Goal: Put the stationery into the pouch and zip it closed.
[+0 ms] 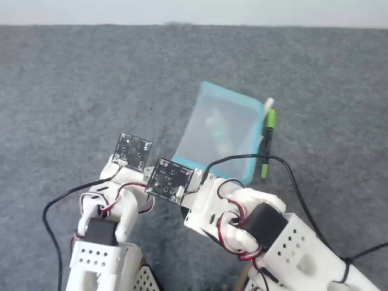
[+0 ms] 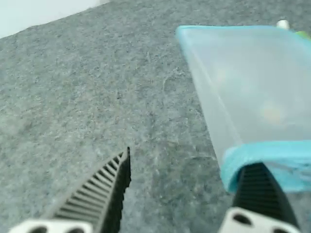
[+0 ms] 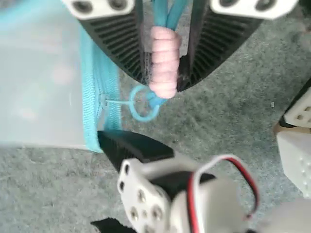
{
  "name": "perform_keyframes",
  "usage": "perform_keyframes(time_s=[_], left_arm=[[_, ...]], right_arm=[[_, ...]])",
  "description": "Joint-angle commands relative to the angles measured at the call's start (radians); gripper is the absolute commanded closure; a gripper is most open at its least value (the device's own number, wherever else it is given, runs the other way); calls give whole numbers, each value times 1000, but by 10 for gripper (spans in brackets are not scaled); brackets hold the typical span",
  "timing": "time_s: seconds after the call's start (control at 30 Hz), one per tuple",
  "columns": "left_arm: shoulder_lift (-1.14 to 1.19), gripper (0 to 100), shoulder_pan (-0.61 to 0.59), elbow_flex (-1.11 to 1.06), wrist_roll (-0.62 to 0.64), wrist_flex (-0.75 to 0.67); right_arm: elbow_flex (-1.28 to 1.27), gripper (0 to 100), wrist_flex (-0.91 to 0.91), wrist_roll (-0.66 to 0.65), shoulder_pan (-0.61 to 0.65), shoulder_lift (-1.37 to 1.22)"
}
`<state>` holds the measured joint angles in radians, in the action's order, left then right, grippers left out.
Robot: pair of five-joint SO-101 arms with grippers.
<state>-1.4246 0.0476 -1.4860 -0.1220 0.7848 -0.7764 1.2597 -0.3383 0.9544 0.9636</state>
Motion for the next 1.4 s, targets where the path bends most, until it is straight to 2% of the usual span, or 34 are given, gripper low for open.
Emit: perform_keyframes(time_s=[0.0,0.1,0.2,0.4,0.5,0.67,0.73,0.83,1.03,1.13,1.3,1.37], left_arm=[[-11,666,15,-15,14,-91],[-12,666,17,-21,17,-109],[-12,666,23,-16,84,-117],[-12,671,138,-58,121,-209],[-12,759,173,-64,120,-206],[-12,987,183,-64,91,-209],[-12,987,187,-64,40,-209],[-12,989,190,-61,35,-212],[-12,989,190,-54,29,-308],[-12,990,157,-30,40,-311],[-12,990,-69,-8,143,-299],[-12,990,-140,2,155,-236]], right_arm=[[54,993,12,-15,39,56],[52,993,12,-14,35,102],[20,993,-7,-15,36,134],[-21,993,-31,-15,39,143],[-23,993,-31,-14,39,142],[-25,993,-21,-15,35,140],[-25,993,-13,-17,33,140],[-25,993,-5,-29,31,140],[-60,993,-15,-35,31,140],[-61,993,-16,-32,16,140],[-60,993,-18,-28,-88,140],[-60,993,-18,-15,-130,140]])
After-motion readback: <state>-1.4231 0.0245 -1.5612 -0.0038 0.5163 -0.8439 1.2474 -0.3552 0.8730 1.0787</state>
